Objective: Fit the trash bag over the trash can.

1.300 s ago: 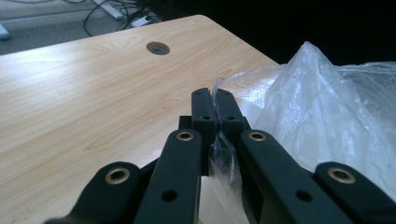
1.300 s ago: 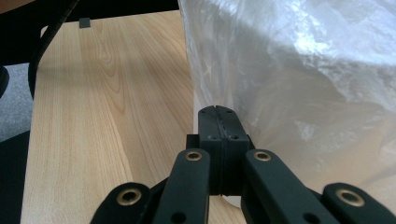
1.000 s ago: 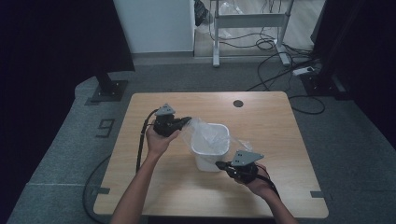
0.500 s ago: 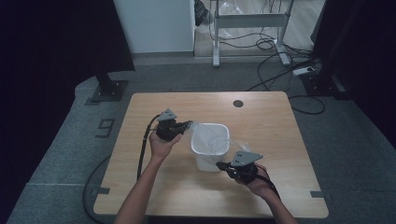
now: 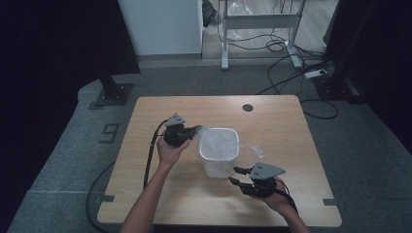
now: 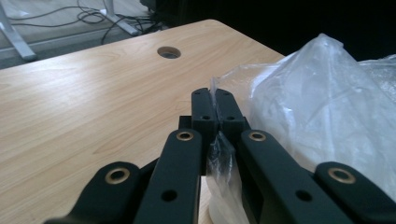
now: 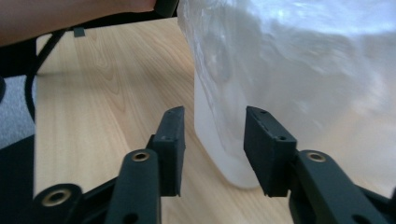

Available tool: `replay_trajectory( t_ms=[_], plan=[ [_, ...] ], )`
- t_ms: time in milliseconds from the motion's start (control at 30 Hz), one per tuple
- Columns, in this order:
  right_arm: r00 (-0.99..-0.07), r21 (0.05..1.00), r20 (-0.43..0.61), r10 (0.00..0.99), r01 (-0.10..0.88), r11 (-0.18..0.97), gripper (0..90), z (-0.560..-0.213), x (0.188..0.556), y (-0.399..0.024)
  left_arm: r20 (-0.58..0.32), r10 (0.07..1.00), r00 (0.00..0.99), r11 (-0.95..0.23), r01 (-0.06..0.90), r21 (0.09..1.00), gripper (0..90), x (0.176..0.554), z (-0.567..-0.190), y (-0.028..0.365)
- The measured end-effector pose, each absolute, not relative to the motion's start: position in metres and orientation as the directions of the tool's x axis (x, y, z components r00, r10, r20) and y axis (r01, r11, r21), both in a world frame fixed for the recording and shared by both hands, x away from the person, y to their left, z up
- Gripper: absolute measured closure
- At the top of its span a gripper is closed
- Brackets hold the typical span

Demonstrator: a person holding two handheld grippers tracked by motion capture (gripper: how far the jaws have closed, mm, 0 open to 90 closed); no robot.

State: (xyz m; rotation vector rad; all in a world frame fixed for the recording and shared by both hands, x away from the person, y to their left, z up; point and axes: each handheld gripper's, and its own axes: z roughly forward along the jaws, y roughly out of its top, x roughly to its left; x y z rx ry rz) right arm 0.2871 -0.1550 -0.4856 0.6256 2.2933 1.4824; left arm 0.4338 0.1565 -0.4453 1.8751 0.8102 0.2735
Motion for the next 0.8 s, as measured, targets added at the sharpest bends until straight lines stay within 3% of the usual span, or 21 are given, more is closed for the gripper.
replay_trajectory(
  t_ms=[233,433,600,800],
  plan=[
    [-0.836,0.944,-0.041,0.548,0.147,0.295,54.1,-0.474,0.258,-0.181,-0.166,0.645,0.746,-0.237,0.401,0.885,88.5,0.431,-0.444,0.157],
    [-0.801,0.968,-0.088,0.593,0.071,0.240,52.5,-0.442,0.247,-0.197,-0.166,0.648,0.743,-0.232,0.400,0.887,88.5,0.430,-0.442,0.157],
    [-0.742,0.967,-0.120,0.659,0.063,0.247,50.1,-0.415,0.271,-0.207,-0.162,0.647,0.745,-0.232,0.395,0.889,88.5,0.429,-0.440,0.157],
    [-0.750,0.946,-0.133,0.647,0.099,0.310,53.8,-0.411,0.308,-0.201,-0.160,0.643,0.749,-0.228,0.387,0.893,88.6,0.429,-0.440,0.158]
  ],
)
